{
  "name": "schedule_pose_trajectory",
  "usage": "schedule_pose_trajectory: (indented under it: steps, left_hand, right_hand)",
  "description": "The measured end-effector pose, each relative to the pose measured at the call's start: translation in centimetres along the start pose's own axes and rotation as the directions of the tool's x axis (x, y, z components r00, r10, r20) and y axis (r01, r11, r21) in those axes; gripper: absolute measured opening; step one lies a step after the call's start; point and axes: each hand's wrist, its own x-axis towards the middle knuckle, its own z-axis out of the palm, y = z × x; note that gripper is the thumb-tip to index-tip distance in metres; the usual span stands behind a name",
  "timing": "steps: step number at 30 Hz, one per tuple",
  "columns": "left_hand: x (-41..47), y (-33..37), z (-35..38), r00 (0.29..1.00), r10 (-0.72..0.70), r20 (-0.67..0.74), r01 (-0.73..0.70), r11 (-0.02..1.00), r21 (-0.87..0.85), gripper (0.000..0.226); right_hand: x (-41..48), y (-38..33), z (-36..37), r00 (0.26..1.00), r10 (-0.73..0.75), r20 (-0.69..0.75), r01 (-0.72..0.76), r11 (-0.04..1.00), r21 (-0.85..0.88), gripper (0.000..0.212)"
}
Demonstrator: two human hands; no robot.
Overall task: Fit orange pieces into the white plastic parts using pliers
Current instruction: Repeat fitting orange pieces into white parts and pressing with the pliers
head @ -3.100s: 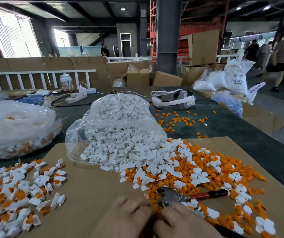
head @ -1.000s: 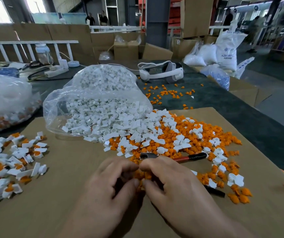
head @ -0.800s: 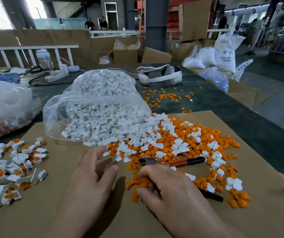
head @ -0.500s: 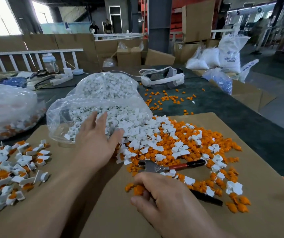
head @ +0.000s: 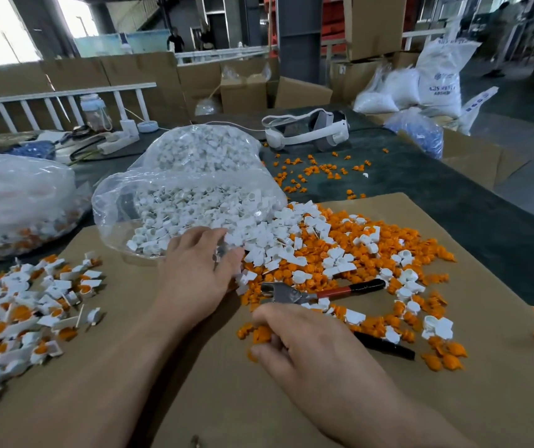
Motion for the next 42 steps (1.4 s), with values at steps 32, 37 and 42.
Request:
schedule_pose_trajectory:
  steps: [32, 37, 42]
  left_hand:
    - [-8.4, -1.6, -3.0, 0.998, -0.066, -0.009, 0.062, 0.968, -0.244, 0.039]
    - [-8.5, -1.8, -3.4, 0.992, -0.11, -0.058, 0.09, 0.957, -0.275, 0.019]
    - [-9.2, -0.9, -4.1, 0.966, -0.23, -0.118, 0.118, 0.797, -0.592, 0.016]
  right_hand:
    - [-0.6, -0.2, 0.0, 0.997, 0.08, -0.014, -0.081, 0.99, -0.116, 0.01]
    - [-0.6, 0.0, 0.0, 0.997, 0.065, -0.034, -0.069, 0.989, -0.132, 0.009]
    - [-0.6, -0.1, 0.0, 0.984, 0.143, -0.11, -0.133, 0.987, 0.094, 0.016]
